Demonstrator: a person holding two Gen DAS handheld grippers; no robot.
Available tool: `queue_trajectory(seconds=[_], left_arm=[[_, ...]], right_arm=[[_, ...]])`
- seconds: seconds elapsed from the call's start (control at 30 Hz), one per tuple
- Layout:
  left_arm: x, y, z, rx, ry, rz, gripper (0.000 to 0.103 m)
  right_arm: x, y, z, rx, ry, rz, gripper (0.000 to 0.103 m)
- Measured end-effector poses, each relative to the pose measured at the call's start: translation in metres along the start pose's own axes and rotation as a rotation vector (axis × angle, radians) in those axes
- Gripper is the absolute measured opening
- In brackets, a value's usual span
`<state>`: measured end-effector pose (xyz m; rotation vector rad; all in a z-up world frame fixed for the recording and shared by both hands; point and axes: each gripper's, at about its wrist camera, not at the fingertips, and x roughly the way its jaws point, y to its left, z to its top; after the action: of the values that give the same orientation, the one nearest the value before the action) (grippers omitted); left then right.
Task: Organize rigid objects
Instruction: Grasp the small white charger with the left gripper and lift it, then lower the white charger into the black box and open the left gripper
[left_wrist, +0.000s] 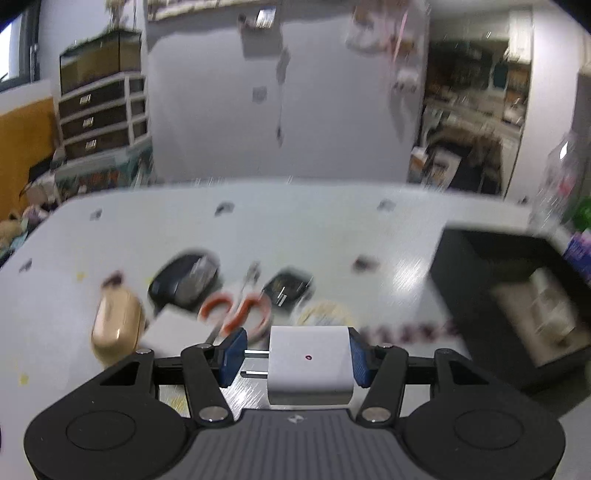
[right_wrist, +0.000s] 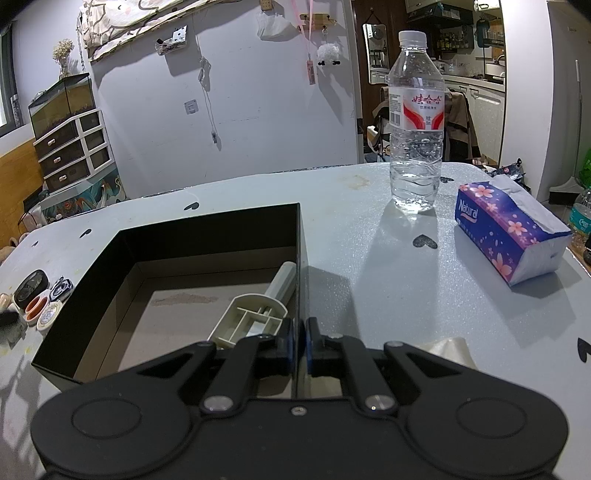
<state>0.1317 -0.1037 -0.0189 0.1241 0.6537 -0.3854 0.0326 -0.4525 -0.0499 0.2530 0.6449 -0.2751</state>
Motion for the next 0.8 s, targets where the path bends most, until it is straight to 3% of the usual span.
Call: queue_trajectory(seconds=[0.13, 0.3, 0.53, 0.8], left_arm=[[-0.022, -0.030, 0.020, 0.035, -0.086, -0.092, 0.057], [-0.021, -0.073, 0.044, 0.062, -0.115, -0.199, 0.057], [0.027, -0.142, 0.068, 0.097, 0.017, -0.282, 0.057], [0.092, -0.197, 0.074, 0.136, 0.174, -0.255, 0.057]], right_arm=[[0.000, 0.000, 0.000, 0.000, 0.000, 0.000, 0.007], [0.000, 0.000, 0.000, 0.000, 0.000, 0.001, 0.007], [0.000, 0.000, 0.000, 0.000, 0.000, 0.000, 0.007], [0.000, 0.000, 0.000, 0.000, 0.000, 0.000, 0.007]])
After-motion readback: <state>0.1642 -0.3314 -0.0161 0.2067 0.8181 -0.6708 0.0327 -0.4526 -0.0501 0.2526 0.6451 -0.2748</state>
